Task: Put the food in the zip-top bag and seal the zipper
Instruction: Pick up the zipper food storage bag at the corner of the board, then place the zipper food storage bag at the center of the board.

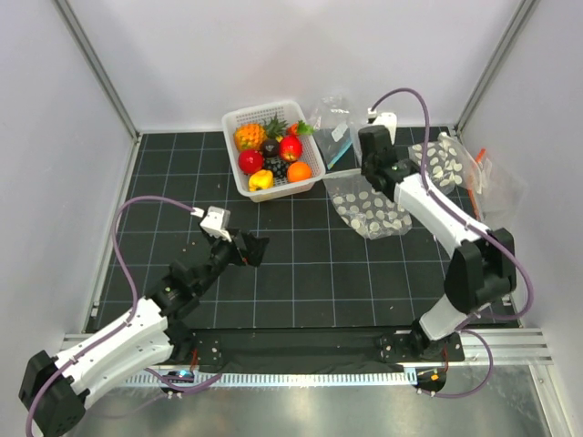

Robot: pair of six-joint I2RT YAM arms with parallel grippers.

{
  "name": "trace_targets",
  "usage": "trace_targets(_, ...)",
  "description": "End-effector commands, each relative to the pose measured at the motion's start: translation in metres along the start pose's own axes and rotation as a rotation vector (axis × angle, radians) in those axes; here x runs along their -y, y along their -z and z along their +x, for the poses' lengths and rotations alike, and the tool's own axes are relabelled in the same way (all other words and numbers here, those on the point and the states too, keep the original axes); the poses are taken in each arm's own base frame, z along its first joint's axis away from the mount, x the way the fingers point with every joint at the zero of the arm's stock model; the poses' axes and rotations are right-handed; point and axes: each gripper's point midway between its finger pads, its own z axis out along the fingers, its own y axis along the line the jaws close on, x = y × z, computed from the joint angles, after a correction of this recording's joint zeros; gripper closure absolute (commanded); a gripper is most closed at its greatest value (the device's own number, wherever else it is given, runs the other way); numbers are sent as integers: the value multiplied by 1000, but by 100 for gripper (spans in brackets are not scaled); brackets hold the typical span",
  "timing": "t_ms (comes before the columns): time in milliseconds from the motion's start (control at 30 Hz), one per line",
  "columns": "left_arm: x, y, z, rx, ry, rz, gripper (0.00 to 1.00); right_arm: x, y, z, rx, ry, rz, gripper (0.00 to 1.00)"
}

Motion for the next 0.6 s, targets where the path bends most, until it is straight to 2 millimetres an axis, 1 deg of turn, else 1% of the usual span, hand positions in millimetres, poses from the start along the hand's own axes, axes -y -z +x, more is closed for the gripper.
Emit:
trace_targets(0,-8,-1,-14,51,34,-63,0,-21,54,-2,63,-41,-107,99)
trace_targets(33,-10,0,-14,54,36,-74,0,-27,78,-5,92,-55,-157,99)
trace_targets(67,-13,0,-15,62,47,-90,0,-29,86,14,73,-47,-191,99)
trace_targets(133,-18,2,-15,70,60,-117,0,-50,110,26,71,-66,-348,99)
trace_targets(167,-19,2,-16,76,65,-122,0,-55,132,37,81,-63,-425,99)
trace_targets(200,-21,3,-16,78,66,-128,0,-62,143,44,78,-57,-476,99)
trace_targets(233,-21,4,-16,82,67,-127,0,-67,156,52,70,-54,-536,96)
trace_targets(267,-21,4,-17,85,68,-127,0,-71,163,71,43,-30,-571,88)
trace_targets(300,-21,4,-17,87,68,-128,0,-70,179,72,56,-40,-626,76)
trace_targets(333,-21,5,-17,83,67,-129,0,-76,185,92,17,-25,-689,49)
trace_targets(367,-21,5,-17,83,67,-129,0,-77,191,98,13,-25,-719,38)
trace_targets(400,-21,5,-18,85,69,-129,0,-73,199,95,34,-36,-740,31)
trace_targets(433,-20,4,-17,82,67,-123,0,-70,201,99,29,-33,-740,21)
trace_targets(500,-19,3,-15,75,66,-118,0,-59,201,98,45,-36,-703,17)
trace_targets(567,-17,1,-13,63,62,-111,0,-56,203,92,59,-38,-694,18)
